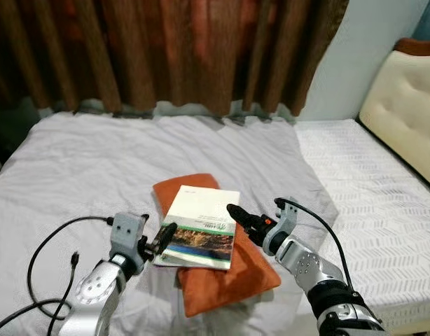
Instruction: Clean up the room
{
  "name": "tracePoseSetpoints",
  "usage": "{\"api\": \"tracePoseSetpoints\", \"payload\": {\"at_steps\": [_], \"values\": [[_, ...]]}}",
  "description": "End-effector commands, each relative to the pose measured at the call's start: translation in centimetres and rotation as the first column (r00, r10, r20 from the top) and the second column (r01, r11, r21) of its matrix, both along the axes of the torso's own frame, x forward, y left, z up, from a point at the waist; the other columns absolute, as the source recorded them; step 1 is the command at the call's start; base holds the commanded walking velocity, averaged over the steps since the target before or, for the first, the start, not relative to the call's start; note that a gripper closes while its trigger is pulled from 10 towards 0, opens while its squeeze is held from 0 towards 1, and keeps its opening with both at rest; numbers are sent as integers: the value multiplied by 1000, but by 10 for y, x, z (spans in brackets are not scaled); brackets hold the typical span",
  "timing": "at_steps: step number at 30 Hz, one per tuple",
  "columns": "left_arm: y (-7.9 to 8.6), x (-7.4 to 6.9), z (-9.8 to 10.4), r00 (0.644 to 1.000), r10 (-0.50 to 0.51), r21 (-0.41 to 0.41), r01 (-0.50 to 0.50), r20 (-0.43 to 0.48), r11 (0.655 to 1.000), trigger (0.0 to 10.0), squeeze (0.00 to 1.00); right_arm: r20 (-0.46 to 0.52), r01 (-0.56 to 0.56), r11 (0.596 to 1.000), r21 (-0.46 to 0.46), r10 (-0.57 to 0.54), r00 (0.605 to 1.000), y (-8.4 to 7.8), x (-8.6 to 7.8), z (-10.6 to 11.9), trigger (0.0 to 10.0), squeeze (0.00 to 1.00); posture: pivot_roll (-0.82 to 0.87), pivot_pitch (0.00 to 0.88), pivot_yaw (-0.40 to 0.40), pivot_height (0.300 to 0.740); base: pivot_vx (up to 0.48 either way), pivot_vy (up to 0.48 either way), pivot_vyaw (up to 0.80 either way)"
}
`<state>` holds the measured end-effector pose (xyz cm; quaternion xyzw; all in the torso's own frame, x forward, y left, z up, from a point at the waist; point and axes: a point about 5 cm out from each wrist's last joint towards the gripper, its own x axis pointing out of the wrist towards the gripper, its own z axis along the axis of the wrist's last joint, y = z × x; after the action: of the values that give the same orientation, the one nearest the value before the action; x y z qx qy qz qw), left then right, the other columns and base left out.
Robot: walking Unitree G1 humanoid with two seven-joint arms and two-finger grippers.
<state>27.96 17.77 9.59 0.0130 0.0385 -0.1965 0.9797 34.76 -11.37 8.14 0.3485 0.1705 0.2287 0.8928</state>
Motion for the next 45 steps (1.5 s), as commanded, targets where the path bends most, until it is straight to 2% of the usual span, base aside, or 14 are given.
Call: {"api": "tracePoseSetpoints", "payload": {"at_steps": [1, 3, 6, 8, 9, 10, 12, 13, 14, 15, 24, 32, 41, 45], "values": [[-5, -3, 11, 998, -52, -5, 53, 35, 999, 10000, 0, -4, 8, 1000, 16, -8, 1000, -3, 2, 0, 10000, 0, 65, 171, -115, 740, 0, 0, 0], [-9, -14, 12, 993, -104, 25, 103, 51, 994, 10000, 0, 1, 11, 1000, -10, -11, 1000, -6, 1, -3, 10000, 0, 78, 188, -121, 740, 0, 0, 0], [-10, -16, 12, 994, -97, 25, 96, 55, 995, 10000, 0, 18, 29, 998, -49, -28, 999, -9, 2, -3, 10000, 0, 83, 192, -124, 740, 0, 0, 0], [-9, -17, 16, 994, -66, 26, 64, 91, 998, 10000, 0, 96, 94, 980, -173, -78, 992, -17, 6, 1, 10000, 0, 87, 182, -125, 740, 0, 0, 0], [-7, -17, 19, 992, -27, 42, 22, 121, 999, 10000, 0, 175, 147, 941, -305, -97, 980, -23, 9, 7, 10000, 0, 89, 172, -124, 740, 0, 0, 0], [-7, -17, 19, 992, -27, 42, 22, 121, 999, 10000, 0, 175, 147, 941, -305, -97, 980, -23, 9, 7, 10000, 0, 89, 172, -124, 740, 0, 0, 0], [-8, -18, 21, 989, 32, 41, -38, 145, 998, 10000, 0, 354, 258, 812, -524, -68, 933, -31, 10, 19, 10000, 0, 85, 148, -115, 740, 0, 0, 0], [-8, -18, 21, 989, 32, 41, -38, 145, 998, 10000, 0, 354, 258, 812, -524, -68, 933, -31, 10, 19, 10000, 0, 85, 148, -115, 740, 0, 0, 0], [-11, -16, 18, 985, 105, 12, -107, 139, 994, 10000, 0, 450, 332, 749, -573, -50, 891, -33, 4, 25, 10000, 0, 73, 125, -109, 740, 0, 0, 0], [-15, -15, 16, 982, 133, 9, -135, 134, 991, 10000, 0, 469, 364, 742, -563, -75, 880, -36, -2, 24, 10000, 0, 62, 112, -105, 740, 0, 0, 0], [-41, 0, 5, 979, 189, -77, -184, 74, 980, 10000, 0, 410, 427, 737, -524, -221, 885, -56, -34, -8, 10000, 0, -16, 40, -57, 740, 0, -410, 0], [-37, 14, 7, 972, 217, -38, -214, 88, 976, 10000, 0, 422, 447, 730, -518, -236, 875, -59, -34, -1, 10000, 0, -32, 20, -42, 740, 0, -458, 425], [-18, 29, 14, 963, 232, 62, -242, 139, 968, 10000, 0, 341, 335, 839, -428, -192, 920, -37, -25, -1, 10000, 0, -13, 13, -45, 740, 30, -49, 126], [-6, 30, 13, 959, 244, 91, -259, 144, 962, 10000, 0, 335, 310, 861, -403, -176, 926, -33, -24, 1, 10000, 0, 16, 11, -49, 740, 0, 0, 0]]}}
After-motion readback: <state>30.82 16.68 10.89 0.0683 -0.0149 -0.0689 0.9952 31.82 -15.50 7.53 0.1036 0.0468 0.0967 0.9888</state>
